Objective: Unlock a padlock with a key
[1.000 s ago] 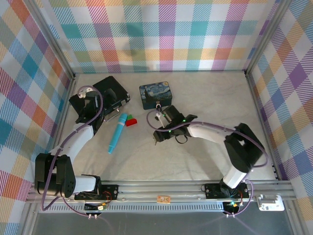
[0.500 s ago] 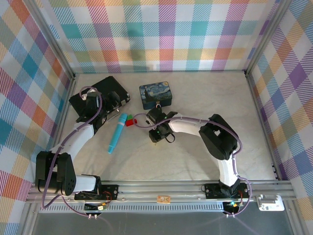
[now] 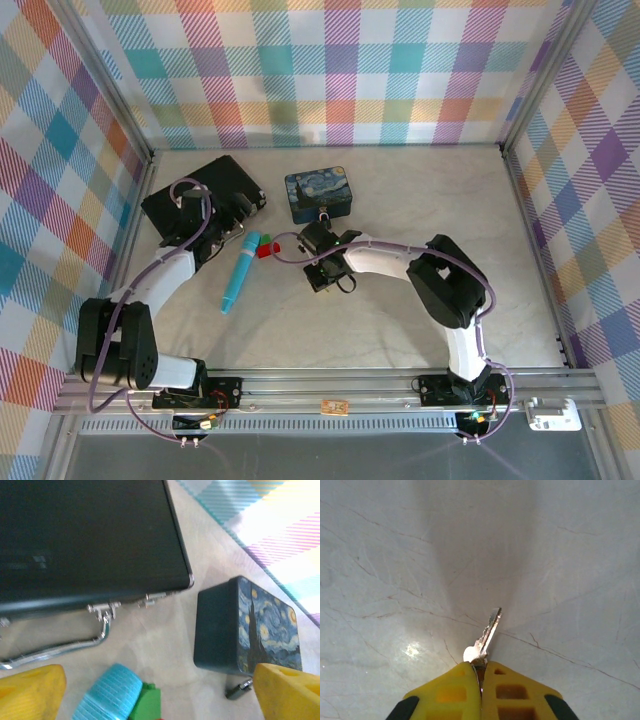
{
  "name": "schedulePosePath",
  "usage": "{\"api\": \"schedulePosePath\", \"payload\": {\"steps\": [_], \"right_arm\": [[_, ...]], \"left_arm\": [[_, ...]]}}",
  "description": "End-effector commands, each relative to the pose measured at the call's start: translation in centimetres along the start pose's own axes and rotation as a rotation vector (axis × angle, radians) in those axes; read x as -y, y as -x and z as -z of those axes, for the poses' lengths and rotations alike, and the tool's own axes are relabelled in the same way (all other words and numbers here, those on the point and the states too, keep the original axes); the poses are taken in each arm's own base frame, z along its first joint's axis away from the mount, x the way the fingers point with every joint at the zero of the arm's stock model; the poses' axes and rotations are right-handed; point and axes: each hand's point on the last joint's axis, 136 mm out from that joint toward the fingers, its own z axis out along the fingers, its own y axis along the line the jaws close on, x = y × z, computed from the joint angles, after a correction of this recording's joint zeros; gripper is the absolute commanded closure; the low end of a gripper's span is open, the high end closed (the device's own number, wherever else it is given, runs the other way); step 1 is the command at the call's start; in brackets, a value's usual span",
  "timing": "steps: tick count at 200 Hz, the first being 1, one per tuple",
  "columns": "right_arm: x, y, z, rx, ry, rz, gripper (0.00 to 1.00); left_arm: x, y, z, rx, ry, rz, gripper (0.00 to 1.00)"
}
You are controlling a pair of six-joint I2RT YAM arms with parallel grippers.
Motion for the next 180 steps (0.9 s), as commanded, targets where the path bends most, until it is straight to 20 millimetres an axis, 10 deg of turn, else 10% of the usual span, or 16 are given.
{"api": "schedulePosePath", "payload": {"steps": [1, 84, 180], "right_arm": [[0.2, -2.5, -1.2, -0.065, 0.024, 0.001, 1.00], [2.5, -0.7, 5.3, 0.124, 0.264, 0.037, 1.00], [4.2, -0.1, 11.7, 0.270, 0.390, 0.162, 1.00]], "left_arm": [[1.7, -2.4, -0.4, -0.130, -0.092, 0.083, 0.10], [7.1, -12.8, 0.2, -0.347, -0.217, 0.102, 0.14], [18.0, -16.7, -1.1, -0.518, -0.528, 0.246, 0.35]]}}
